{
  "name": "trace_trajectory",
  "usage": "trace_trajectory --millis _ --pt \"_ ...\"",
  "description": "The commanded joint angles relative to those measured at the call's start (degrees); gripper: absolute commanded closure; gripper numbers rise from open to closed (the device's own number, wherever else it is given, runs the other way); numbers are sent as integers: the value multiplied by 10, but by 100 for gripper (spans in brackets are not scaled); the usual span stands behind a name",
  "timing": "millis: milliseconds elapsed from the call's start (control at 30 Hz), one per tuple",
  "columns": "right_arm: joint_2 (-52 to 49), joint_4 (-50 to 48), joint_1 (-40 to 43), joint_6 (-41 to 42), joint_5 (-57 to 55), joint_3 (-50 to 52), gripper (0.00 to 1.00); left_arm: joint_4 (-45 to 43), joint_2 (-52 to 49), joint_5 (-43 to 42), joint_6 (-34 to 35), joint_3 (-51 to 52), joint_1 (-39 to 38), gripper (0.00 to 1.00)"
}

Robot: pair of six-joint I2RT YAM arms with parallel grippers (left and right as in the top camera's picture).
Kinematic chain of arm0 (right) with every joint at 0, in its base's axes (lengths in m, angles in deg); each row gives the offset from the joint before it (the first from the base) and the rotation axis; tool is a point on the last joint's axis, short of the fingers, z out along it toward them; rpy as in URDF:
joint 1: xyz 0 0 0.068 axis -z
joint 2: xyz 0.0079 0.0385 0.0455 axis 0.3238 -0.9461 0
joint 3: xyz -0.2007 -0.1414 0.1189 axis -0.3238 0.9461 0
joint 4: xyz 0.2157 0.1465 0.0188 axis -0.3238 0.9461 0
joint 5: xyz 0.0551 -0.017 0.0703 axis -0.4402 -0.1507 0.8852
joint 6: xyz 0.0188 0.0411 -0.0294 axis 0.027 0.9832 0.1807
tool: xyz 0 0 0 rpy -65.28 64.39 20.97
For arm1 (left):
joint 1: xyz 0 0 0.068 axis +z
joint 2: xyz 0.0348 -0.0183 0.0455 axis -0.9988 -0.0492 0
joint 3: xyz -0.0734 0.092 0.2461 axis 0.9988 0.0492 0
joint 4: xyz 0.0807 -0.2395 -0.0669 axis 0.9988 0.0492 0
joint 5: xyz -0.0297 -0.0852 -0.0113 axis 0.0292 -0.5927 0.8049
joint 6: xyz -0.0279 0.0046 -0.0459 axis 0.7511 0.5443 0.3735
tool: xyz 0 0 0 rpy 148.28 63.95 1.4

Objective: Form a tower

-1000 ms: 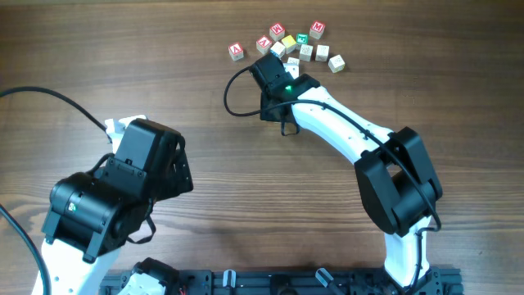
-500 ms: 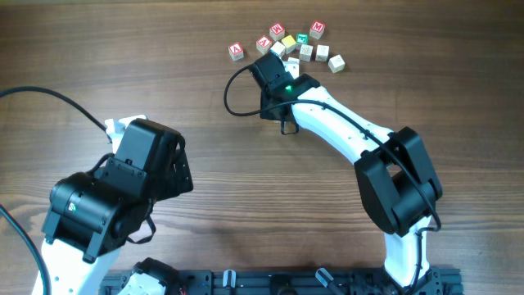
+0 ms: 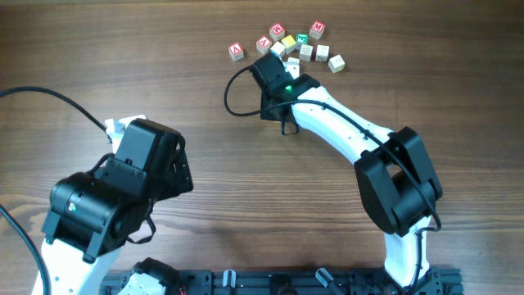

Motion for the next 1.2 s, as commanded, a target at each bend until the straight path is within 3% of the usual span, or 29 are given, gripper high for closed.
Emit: trace_trajectory --millis 0,200,333,600,667,767,867,1167 --pt "0 -3 0 4 -14 6 72 -1 3 5 -3 0 2 0" --pt "0 -3 0 4 -14 6 71 -1 3 5 -3 0 2 0" --pt "0 -5 0 2 -14 6 57 -1 3 5 -3 0 2 0" --pt "0 -7 0 -2 -14 6 50 -1 3 5 -3 0 2 0" --pt "0 -11 0 -2 -14 1 42 -1 3 5 -3 0 2 0" --pt "7 11 0 -18 -6 -48 18 -1 3 5 -2 0 2 0" --pt "22 9 3 -50 -6 -113 7 -1 3 5 -2 0 2 0" --pt "-16 -69 112 -49 66 -145 7 -1 3 5 -3 0 2 0"
